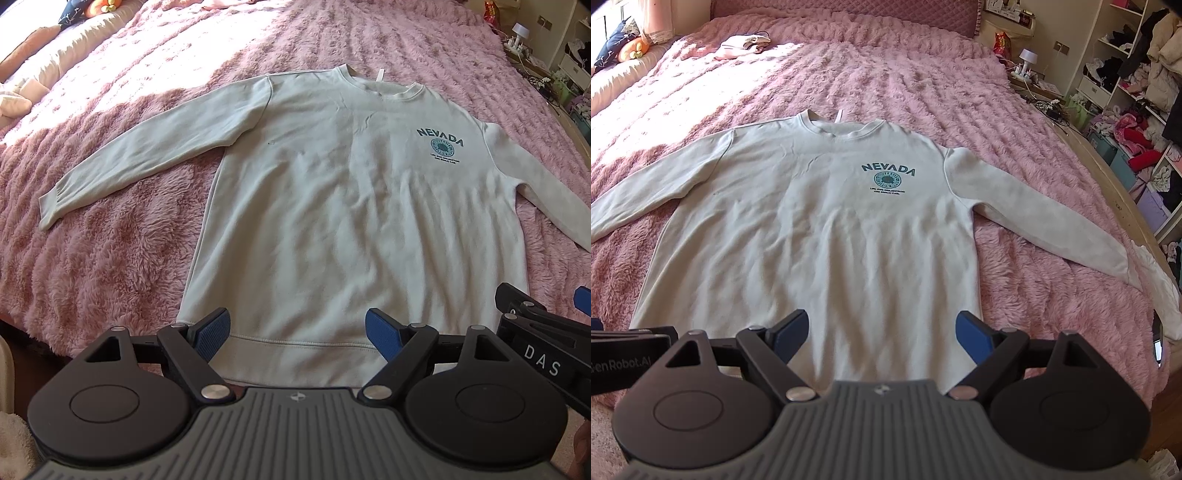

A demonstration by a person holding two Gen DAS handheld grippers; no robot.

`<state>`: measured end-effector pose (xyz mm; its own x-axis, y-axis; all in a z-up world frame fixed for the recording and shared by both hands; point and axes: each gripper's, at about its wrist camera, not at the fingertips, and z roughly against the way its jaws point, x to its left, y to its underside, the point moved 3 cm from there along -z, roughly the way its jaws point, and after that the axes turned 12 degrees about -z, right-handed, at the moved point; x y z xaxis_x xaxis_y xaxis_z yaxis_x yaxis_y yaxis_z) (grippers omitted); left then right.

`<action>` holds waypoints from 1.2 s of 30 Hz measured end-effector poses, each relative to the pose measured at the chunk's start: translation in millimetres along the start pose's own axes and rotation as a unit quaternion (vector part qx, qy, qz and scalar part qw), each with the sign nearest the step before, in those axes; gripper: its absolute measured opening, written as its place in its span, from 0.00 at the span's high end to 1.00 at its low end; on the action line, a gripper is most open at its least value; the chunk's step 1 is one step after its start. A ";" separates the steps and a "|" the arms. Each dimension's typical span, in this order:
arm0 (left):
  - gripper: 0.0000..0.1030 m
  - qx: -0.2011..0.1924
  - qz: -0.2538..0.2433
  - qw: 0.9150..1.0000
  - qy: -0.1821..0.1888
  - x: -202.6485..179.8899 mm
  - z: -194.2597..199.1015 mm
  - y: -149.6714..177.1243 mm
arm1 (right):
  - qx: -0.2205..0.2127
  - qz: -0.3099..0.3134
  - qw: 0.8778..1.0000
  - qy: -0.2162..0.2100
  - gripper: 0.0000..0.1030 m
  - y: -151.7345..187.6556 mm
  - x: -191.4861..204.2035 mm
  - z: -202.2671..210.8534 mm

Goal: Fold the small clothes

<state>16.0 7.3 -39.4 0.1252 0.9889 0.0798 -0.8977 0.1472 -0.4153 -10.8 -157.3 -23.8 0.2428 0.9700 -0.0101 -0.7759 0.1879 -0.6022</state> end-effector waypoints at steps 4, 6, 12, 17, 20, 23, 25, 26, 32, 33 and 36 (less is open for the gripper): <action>0.07 -0.011 -0.002 1.000 0.024 -3.5 -1.6 -3.8 | -0.018 0.003 1.000 0.012 0.20 -1.0 -3.2 0.1; 0.09 -0.016 -0.003 0.999 0.042 -7.9 -3.3 -8.1 | -0.032 -0.002 0.999 0.010 0.20 -3.7 -8.4 1.6; 0.10 -0.057 0.006 0.990 0.130 -31.5 -13.3 -32.3 | -0.065 -0.052 0.996 -0.039 0.20 -20.1 -45.4 0.8; 0.10 -0.090 -0.044 0.978 0.181 -79.3 -30.7 -69.2 | -0.111 -0.142 0.983 -0.033 0.20 -34.5 -117.6 -13.9; 0.10 -0.114 -0.077 0.967 0.216 -112.8 -41.9 -88.7 | -0.150 -0.212 0.965 -0.030 0.21 -40.2 -177.8 -29.5; 0.10 -0.121 -0.102 0.957 0.243 -145.7 -56.1 -107.3 | -0.242 -0.275 0.930 0.020 0.20 -40.1 -238.2 -37.8; 0.10 -0.121 -0.117 0.953 0.252 -166.2 -67.3 -118.5 | -0.257 -0.307 0.916 0.038 0.21 -43.0 -278.2 -49.6; 0.10 -0.120 -0.120 0.952 0.254 -174.9 -72.8 -123.2 | -0.256 -0.317 0.912 0.051 0.22 -45.0 -294.8 -56.4; 0.10 -0.113 -0.111 0.941 0.300 -220.5 -110.0 -158.7 | -0.250 -0.360 0.889 0.132 0.38 -53.6 -387.1 -118.3; 0.10 -0.114 -0.111 0.940 0.302 -227.1 -115.8 -163.9 | -0.242 -0.371 0.886 0.140 0.41 -54.9 -399.0 -132.0; 0.10 -0.119 -0.113 0.938 0.306 -246.0 -132.4 -179.1 | -0.224 -0.430 0.865 0.125 0.46 -53.3 -438.9 -171.4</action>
<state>201.9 -259.7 -104.5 0.5848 0.7478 -0.3143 -0.7084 0.2820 -0.6470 23.8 -619.4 -124.1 0.7807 0.4259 0.4573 0.0454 0.6912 -0.7212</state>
